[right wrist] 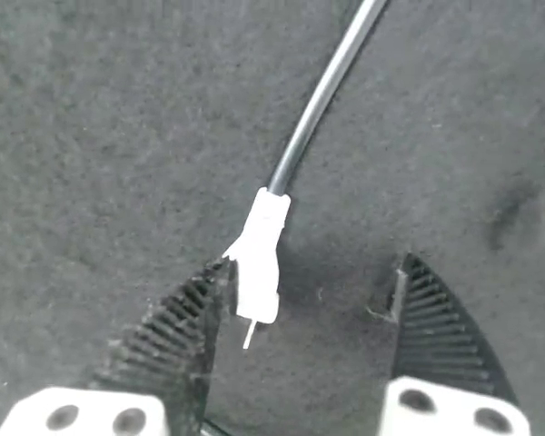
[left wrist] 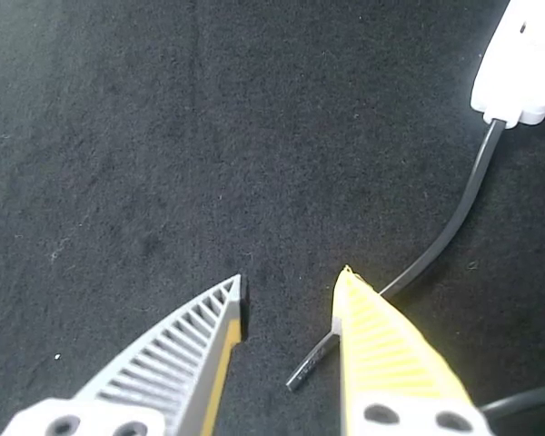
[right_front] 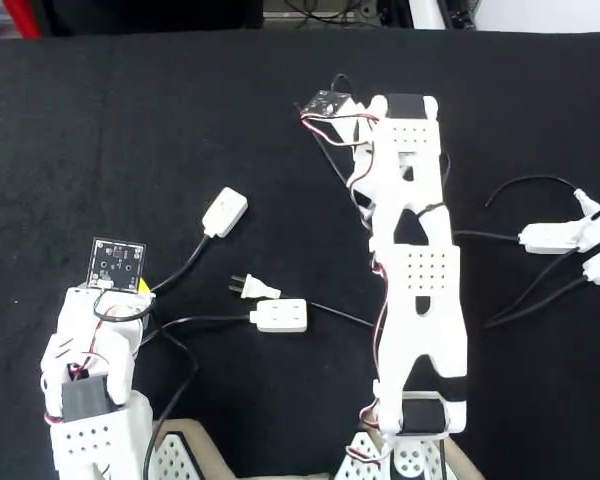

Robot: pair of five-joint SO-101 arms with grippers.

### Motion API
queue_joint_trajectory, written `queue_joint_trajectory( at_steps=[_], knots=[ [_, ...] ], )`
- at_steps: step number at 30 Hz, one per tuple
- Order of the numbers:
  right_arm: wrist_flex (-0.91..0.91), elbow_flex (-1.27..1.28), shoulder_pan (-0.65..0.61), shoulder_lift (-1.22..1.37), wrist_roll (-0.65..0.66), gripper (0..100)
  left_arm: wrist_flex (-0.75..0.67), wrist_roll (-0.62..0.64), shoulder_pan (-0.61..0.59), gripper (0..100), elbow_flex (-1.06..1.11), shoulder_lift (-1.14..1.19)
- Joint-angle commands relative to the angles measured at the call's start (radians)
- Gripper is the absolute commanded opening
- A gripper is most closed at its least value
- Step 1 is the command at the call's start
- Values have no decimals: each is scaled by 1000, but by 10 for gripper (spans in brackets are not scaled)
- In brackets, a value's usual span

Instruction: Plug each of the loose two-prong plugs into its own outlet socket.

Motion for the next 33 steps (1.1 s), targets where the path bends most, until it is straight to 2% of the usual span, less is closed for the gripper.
queue_joint_trajectory(
  at_steps=[1,11,20,26,33],
  knots=[
    [20,5,-15,36,-17,268,3,-9,-5,170,19,-6],
    [43,15,-66,38,-112,253,3,-9,-7,170,19,-6],
    [43,13,-64,36,-158,16,3,-9,-7,170,19,-6],
    [43,21,-55,-31,-209,13,3,-11,-7,170,19,-6],
    [43,153,-38,-259,-244,12,3,-11,-7,170,19,-6]
  ],
)
